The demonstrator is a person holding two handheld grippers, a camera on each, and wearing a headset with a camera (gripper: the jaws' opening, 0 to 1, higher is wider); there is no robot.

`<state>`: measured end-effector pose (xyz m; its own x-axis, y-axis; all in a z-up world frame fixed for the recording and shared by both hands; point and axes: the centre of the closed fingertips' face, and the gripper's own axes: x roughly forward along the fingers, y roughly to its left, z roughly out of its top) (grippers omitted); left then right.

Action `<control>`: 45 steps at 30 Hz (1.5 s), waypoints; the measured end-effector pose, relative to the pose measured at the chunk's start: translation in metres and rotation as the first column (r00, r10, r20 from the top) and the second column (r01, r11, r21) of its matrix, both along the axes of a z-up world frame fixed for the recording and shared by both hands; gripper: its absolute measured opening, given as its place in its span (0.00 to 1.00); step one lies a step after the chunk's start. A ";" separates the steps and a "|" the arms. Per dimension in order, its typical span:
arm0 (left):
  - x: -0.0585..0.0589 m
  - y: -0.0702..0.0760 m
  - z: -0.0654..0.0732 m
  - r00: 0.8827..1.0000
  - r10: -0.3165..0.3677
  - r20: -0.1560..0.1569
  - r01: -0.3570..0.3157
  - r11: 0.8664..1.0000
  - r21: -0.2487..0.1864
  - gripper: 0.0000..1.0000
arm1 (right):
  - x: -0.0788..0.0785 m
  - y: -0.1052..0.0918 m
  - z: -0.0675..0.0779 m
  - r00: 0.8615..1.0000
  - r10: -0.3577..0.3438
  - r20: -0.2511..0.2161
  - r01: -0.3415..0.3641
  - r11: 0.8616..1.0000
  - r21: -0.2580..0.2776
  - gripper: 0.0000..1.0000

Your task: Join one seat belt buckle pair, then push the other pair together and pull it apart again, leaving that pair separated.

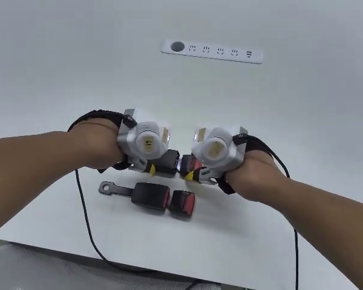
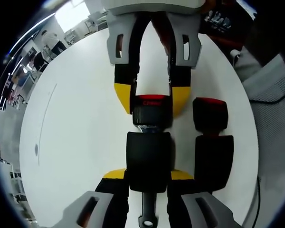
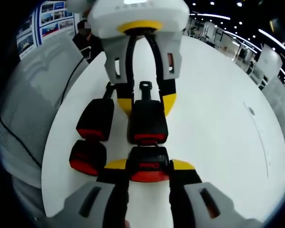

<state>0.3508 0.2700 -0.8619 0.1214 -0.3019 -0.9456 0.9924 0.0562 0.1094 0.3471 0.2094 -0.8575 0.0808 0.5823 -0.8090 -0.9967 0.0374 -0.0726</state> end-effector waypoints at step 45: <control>-0.005 -0.004 0.007 1.000 0.028 -0.008 -0.028 0.999 0.016 0.32 | -0.004 -0.149 -0.008 0.992 -0.122 -0.034 0.117 0.986 -0.121 0.37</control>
